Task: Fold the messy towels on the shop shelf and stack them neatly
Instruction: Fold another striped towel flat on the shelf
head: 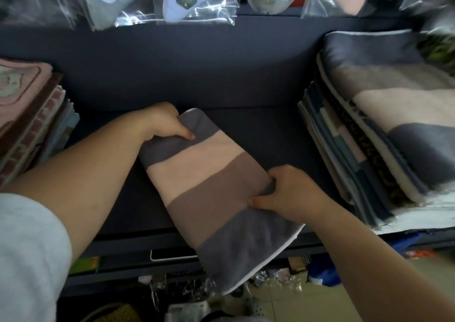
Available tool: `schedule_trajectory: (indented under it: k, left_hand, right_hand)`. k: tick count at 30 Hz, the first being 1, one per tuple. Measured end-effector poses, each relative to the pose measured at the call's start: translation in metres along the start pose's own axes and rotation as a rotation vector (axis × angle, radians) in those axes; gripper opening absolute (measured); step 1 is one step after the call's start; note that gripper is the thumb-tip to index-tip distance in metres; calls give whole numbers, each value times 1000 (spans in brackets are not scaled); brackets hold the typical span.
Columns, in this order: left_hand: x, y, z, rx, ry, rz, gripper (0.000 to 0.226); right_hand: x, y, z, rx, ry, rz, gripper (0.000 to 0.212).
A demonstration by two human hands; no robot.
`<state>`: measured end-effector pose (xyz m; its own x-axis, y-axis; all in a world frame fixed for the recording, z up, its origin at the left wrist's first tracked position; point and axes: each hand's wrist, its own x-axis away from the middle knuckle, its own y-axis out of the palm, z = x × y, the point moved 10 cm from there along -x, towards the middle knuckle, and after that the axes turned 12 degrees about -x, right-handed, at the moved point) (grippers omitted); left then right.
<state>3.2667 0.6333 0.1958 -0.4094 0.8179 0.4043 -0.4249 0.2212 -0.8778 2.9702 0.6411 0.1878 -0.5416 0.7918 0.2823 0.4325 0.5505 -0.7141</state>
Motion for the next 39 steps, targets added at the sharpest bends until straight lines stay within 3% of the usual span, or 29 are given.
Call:
schedule_trajectory:
  k: [6, 11, 13, 16, 20, 27, 31, 34, 37, 39]
  left_hand:
    - [14, 7, 2, 60, 100, -58, 39]
    - [31, 12, -1, 236, 132, -111, 71]
    - [39, 14, -1, 321, 135, -126, 67]
    - [52, 10, 2, 424, 134, -57, 38]
    - [76, -3, 23, 481, 260, 47, 18]
    - [140, -47, 126, 452, 564, 232, 39]
    - [176, -87, 193, 468, 704, 386, 45]
    - [197, -118, 243, 512, 772, 534, 41]
    - [211, -141, 294, 627, 830, 630, 34]
    - [212, -145, 329, 576, 831, 653, 28]
  right_hand:
    - [14, -3, 3, 36, -19, 30, 32]
    - [30, -20, 7, 9, -55, 47, 25]
    - [36, -25, 13, 45, -44, 56, 32]
    - [47, -36, 18, 72, -31, 89, 36]
    - [67, -49, 16, 96, -40, 94, 40]
    - [131, -108, -7, 104, -211, 148, 38]
    - [178, -172, -7, -49, -270, 195, 35]
    - [207, -225, 2, -348, -327, 201, 27]
    - [213, -270, 45, -674, -242, 257, 55]
    - [205, -296, 82, -641, -154, 430, 61]
